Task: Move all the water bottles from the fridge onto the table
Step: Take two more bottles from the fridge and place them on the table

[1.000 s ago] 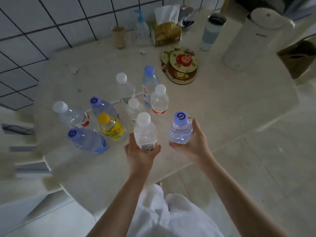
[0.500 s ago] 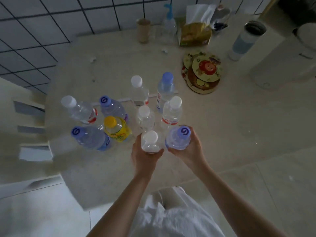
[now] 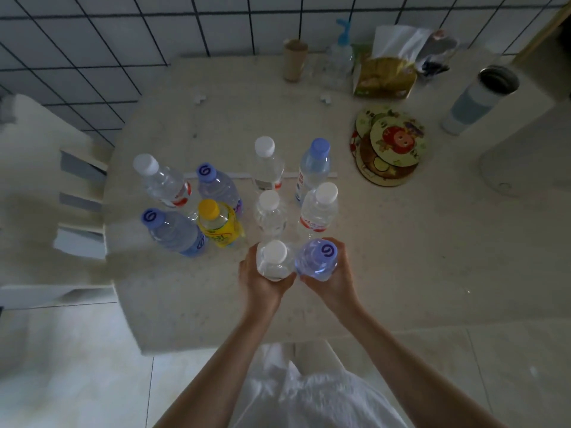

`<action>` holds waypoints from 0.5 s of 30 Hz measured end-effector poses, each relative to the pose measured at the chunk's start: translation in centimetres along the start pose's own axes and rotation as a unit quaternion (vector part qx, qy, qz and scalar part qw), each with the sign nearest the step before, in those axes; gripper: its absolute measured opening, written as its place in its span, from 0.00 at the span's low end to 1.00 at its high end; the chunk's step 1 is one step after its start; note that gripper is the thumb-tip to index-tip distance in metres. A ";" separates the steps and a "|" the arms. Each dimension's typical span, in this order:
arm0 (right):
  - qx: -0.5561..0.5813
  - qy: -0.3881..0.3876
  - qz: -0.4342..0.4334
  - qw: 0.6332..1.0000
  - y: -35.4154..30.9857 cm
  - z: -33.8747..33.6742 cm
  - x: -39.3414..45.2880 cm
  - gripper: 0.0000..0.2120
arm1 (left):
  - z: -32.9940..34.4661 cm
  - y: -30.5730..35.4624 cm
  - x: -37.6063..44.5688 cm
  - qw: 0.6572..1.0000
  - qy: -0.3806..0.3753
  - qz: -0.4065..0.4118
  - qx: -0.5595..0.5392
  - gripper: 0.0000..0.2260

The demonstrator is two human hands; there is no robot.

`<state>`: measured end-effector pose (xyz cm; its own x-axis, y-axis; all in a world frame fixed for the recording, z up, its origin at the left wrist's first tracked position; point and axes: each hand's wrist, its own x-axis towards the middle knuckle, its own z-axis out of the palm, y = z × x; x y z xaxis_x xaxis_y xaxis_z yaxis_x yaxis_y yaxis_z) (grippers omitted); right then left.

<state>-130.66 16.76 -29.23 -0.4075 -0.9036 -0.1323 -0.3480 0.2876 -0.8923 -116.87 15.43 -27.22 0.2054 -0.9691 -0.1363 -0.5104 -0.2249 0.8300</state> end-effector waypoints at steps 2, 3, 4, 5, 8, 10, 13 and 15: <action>-0.002 -0.025 0.004 1.000 0.3 -0.2 -0.2 0.23 | 0.1 -0.1 -0.1 1.000 -0.001 -0.006 -0.014 0.36; -0.007 -0.033 0.011 0.999 0.4 -0.3 -0.4 0.23 | 0.0 -0.2 -0.1 1.000 -0.006 -0.009 -0.014 0.36; -0.013 -0.034 0.019 0.999 0.4 -0.5 -0.8 0.26 | -0.1 -0.2 -0.1 1.000 -0.015 -0.012 -0.010 0.37; -0.024 -0.030 0.025 0.999 0.4 -0.9 -1.3 0.29 | -0.2 -0.3 0.0 1.000 -0.023 -0.012 -0.008 0.37; -0.064 -0.040 0.067 0.995 0.8 -1.7 -2.5 0.29 | -0.4 -0.6 -0.2 0.999 -0.040 -0.020 -0.013 0.38; -0.091 -0.062 0.101 0.989 1.2 -2.4 -3.1 0.25 | -0.6 -0.9 -0.7 0.998 -0.045 -0.021 -0.029 0.37; -0.124 -0.146 0.138 0.972 0.3 -3.7 -4.6 0.22 | -1.1 -1.6 -2.0 0.997 -0.042 -0.039 -0.041 0.30; -0.134 -0.219 0.155 0.954 -0.9 -4.1 -6.0 0.22 | -1.7 -1.9 -3.1 0.997 -0.039 -0.053 -0.040 0.24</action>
<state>-131.38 23.20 -25.82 -0.1540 -0.7908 -0.5923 -0.4947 0.5807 -0.6466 -115.14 19.05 -27.43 0.1876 -0.9462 -0.2636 -0.4209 -0.3199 0.8488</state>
